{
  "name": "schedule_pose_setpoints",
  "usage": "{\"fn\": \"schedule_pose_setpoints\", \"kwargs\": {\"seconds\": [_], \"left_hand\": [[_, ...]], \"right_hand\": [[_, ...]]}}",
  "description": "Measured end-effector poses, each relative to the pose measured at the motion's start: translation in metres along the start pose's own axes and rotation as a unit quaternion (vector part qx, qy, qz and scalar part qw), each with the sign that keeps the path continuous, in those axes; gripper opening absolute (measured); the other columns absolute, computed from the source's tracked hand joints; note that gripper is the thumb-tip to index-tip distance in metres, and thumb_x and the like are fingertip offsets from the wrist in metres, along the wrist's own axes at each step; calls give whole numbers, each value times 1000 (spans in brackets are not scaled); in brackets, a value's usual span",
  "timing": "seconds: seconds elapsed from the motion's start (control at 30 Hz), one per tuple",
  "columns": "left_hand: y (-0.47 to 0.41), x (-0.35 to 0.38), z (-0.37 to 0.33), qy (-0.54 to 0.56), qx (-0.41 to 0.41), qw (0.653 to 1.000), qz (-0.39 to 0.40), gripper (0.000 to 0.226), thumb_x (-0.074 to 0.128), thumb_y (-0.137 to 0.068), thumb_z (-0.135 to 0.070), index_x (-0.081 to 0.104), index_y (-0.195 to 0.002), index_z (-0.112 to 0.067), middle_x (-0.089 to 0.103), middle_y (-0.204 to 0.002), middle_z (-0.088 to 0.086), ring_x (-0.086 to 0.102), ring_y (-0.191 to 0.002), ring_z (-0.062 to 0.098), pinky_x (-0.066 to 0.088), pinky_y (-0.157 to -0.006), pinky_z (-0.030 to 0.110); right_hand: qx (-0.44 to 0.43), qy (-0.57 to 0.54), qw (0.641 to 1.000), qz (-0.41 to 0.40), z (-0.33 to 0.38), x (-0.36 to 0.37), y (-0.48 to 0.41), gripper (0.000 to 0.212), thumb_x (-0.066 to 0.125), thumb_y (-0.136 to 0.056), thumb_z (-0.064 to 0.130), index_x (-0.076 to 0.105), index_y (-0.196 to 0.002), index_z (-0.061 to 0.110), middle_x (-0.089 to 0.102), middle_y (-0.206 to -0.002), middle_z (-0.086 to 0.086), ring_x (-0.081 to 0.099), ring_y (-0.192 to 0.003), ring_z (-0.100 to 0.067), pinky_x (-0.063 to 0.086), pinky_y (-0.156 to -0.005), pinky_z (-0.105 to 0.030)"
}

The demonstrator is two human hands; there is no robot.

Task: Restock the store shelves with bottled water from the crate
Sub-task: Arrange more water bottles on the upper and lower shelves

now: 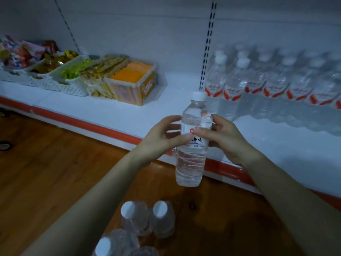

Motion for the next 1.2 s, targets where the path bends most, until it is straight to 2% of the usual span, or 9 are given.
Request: {"fn": "schedule_pose_setpoints", "kwargs": {"seconds": [0.13, 0.3, 0.4, 0.5, 0.73, 0.83, 0.9, 1.03, 1.2], "left_hand": [[-3, 23, -10, -10, -16, 996, 91, 74, 77, -74, -19, 36, -133, -35, 59, -118, 0, 63, -103, 13, 56, -81, 27], [-3, 35, -37, -11, 29, 997, 71, 74, 79, -70, -17, 42, -132, -35, 65, -113, 3, 66, -100, 19, 56, -83, 37], [0, 37, -53, 14, 50, 997, 56, 75, 79, -68, -10, 44, -132, -30, 66, -110, 9, 68, -95, 20, 57, -79, 33], [3, 39, -71, 20, 79, 995, 50, 74, 79, -69, -3, 45, -132, -25, 68, -108, 12, 68, -94, 21, 57, -79, 32], [6, 50, -135, 6, 155, 987, 34, 78, 84, -58, -21, 48, -125, -38, 71, -103, 4, 69, -93, 19, 57, -78, 34], [10, 53, -161, 9, 183, 983, 21, 77, 82, -51, -29, 50, -120, -40, 72, -101, -1, 69, -93, 16, 56, -76, 30], [13, 55, -178, 11, 202, 979, 9, 78, 83, -50, -26, 50, -120, -34, 73, -98, -3, 69, -91, 15, 56, -73, 27], [14, 56, -212, 28, 231, 972, -19, 66, 83, -60, 2, 53, -114, -24, 75, -91, 1, 71, -84, 16, 54, -65, 21], [15, 64, -259, 65, 265, 962, -15, 63, 82, -59, -1, 55, -112, -22, 75, -86, 2, 72, -76, 15, 52, -56, 17]], "right_hand": [[-22, 16, 1000, 2, 30, -22, 10, 53, 72, -56, 31, 63, -106, 19, 72, -94, -3, 71, -84, -16, 55, -65, -24], [-40, 41, 998, 4, 64, -36, 22, 47, 72, -56, 33, 64, -101, 23, 73, -92, 0, 71, -86, -15, 56, -70, -27], [-55, 49, 997, -10, 81, -41, 31, 49, 75, -55, 34, 62, -101, 25, 71, -100, -2, 68, -94, -18, 56, -79, -34], [-66, 71, 995, 0, 95, -50, 45, 54, 82, -58, 28, 58, -106, 24, 68, -103, 2, 67, -92, -10, 53, -76, -25], [-111, 164, 980, -13, 141, -68, 77, 60, 83, -63, 24, 51, -112, 38, 68, -104, 8, 66, -93, -3, 53, -78, -20], [-149, 137, 978, -47, 159, -74, 86, 60, 83, -65, 11, 52, -112, 33, 70, -96, 11, 65, -88, 3, 51, -70, -12], [-174, 119, 976, -61, 170, -76, 90, 67, 85, -60, 16, 53, -118, 28, 71, -99, 7, 67, -90, -2, 52, -72, -16], [-227, 95, 966, -80, 198, -80, 96, 65, 79, -54, 24, 55, -115, 29, 70, -106, 5, 67, -93, -6, 53, -72, -19], [-275, 71, 954, -98, 234, -91, 110, 73, 79, -43, 39, 57, -112, 33, 70, -106, 9, 68, -96, -9, 56, -80, -28]]}}
Point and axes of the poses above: each hand's wrist, its own y-axis away from the middle knuckle, its own x-axis out of the palm, z = x × y, the point moved 2 cm from there along -y, towards the middle knuckle
